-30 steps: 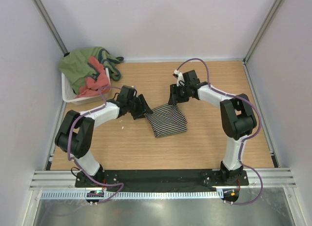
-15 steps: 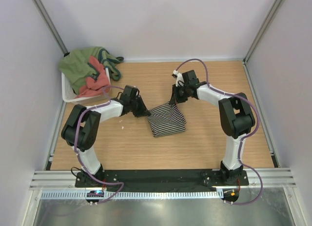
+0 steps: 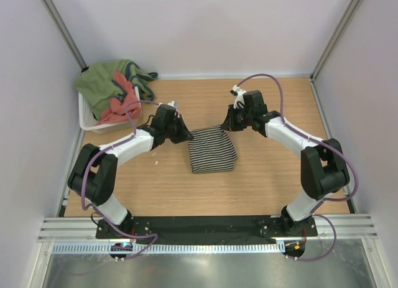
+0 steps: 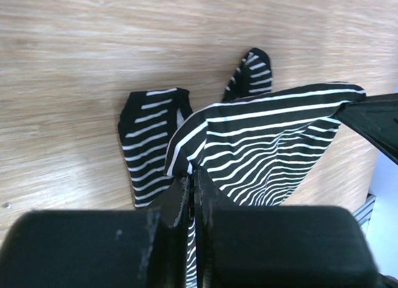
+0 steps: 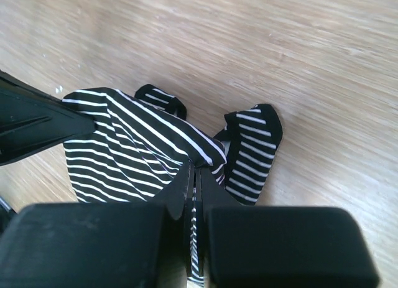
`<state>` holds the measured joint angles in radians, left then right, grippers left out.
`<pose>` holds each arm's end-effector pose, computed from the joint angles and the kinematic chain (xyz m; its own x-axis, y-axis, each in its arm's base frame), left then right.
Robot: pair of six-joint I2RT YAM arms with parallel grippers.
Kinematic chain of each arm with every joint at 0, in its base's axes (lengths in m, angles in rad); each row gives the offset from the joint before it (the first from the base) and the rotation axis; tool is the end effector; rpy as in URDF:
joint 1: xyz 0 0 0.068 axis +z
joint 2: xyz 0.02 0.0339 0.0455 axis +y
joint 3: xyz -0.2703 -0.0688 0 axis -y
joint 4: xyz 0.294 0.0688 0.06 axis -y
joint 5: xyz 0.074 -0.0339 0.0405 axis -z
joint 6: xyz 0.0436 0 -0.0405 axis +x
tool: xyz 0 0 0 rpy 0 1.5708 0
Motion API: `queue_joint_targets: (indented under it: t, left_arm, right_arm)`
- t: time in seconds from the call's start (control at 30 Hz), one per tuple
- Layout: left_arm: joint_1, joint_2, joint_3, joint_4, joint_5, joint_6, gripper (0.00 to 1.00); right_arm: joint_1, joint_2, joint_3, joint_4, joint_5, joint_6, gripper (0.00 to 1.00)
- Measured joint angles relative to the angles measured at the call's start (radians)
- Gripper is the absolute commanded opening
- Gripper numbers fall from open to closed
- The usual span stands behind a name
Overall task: Fold and stack the tank tops
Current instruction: Neatly place the folded tank top to the corner
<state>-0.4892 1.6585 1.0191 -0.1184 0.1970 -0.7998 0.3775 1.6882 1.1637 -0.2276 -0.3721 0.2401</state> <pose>0.3493 -0.1956 0.1752 -0.8433 -0.3479 -0.4097 -0.0266 0.7883 -0.6147 0.3845 0.1695 0.2083 -0.7572 -0.0619 -0.6502 -0.4222 0.8060 0.4149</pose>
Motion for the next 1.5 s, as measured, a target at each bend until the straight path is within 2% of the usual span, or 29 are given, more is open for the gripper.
queue_joint_targets:
  t: [0.13, 0.27, 0.4, 0.6, 0.7, 0.73, 0.8, 0.83, 0.9, 1.0, 1.13, 1.2, 1.33, 1.5]
  left_arm:
    - [-0.001, -0.044, -0.019, 0.03, -0.005, 0.007, 0.0]
    - [-0.001, -0.046, -0.019, 0.05, -0.004, 0.02, 0.0]
    - [-0.002, -0.017, 0.016, 0.049, -0.006, 0.028, 0.01]
    - [-0.004, 0.121, 0.137, 0.047, -0.022, 0.063, 0.02]
    - [-0.004, 0.211, 0.205, 0.045, -0.026, 0.078, 0.1]
    - [-0.003, 0.233, 0.222, 0.042, -0.031, 0.08, 0.13]
    - [0.0, 0.272, 0.248, 0.031, -0.043, 0.085, 0.29]
    - [0.001, 0.28, 0.256, 0.023, -0.048, 0.087, 0.42]
    - [0.003, 0.283, 0.265, 0.0, -0.063, 0.096, 0.49]
    - [0.005, 0.267, 0.274, -0.034, -0.085, 0.107, 0.54]
    - [0.005, 0.177, 0.264, -0.084, -0.101, 0.119, 0.54]
    - [0.005, 0.101, 0.249, -0.104, -0.1, 0.119, 0.51]
    - [0.005, -0.078, 0.188, -0.089, -0.051, 0.09, 0.33]
    - [-0.001, -0.131, 0.045, -0.002, 0.08, 0.018, 0.19]
  right_arm:
    - [0.0, -0.093, -0.077, 0.047, 0.053, 0.044, 0.01]
    - [0.0, -0.108, -0.119, 0.065, 0.105, 0.085, 0.01]
    - [-0.011, -0.058, -0.12, 0.081, 0.132, 0.129, 0.01]
    - [-0.048, 0.081, -0.118, 0.129, 0.135, 0.196, 0.02]
    - [-0.056, 0.135, -0.097, 0.13, 0.138, 0.213, 0.06]
    - [-0.058, 0.148, -0.089, 0.13, 0.142, 0.218, 0.14]
    - [-0.06, 0.158, -0.082, 0.13, 0.145, 0.229, 0.22]
    - [-0.06, 0.158, -0.081, 0.13, 0.149, 0.232, 0.37]
    - [-0.06, 0.155, -0.079, 0.13, 0.161, 0.235, 0.52]
    - [-0.06, 0.131, -0.084, 0.122, 0.177, 0.233, 0.55]
    - [-0.06, 0.029, -0.098, 0.104, 0.182, 0.23, 0.53]
    - [-0.061, -0.025, -0.106, 0.103, 0.163, 0.23, 0.44]
    - [-0.05, -0.089, -0.113, 0.144, 0.039, 0.24, 0.28]
    - [0.02, -0.017, -0.085, 0.198, -0.105, 0.292, 0.1]
